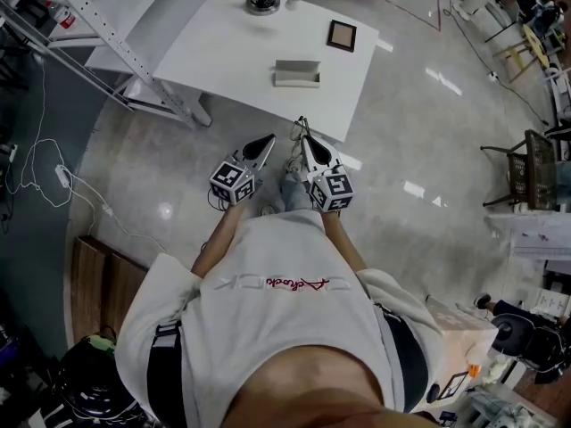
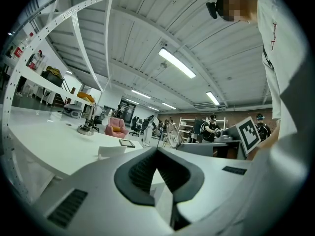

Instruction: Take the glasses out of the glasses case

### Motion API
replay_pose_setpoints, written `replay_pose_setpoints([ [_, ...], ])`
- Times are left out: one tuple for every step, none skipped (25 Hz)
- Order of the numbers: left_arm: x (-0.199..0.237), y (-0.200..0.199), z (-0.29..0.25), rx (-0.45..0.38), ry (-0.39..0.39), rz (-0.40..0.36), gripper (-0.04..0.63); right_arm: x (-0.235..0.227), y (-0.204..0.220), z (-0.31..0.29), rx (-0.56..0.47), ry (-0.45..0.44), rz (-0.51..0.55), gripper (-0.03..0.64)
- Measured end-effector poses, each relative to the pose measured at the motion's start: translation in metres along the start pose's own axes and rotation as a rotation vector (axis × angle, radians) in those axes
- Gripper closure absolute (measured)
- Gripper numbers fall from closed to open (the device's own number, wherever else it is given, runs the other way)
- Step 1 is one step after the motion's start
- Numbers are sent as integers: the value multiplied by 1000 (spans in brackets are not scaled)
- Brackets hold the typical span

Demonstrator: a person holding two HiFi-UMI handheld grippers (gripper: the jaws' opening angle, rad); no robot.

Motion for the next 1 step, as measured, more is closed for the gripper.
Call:
replay_pose_setpoints([
  [0, 0, 0, 0, 0, 0, 601, 0, 0, 0, 0, 1, 0, 595],
])
Point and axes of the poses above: the fingertips, and each gripper's own axes: z backward along the fingers, x to its left, y out of its underside, the point moved 10 cm from there along z, backward along the fingers, and after that the axes turned 13 degrees about y, right-handed, at the moved point
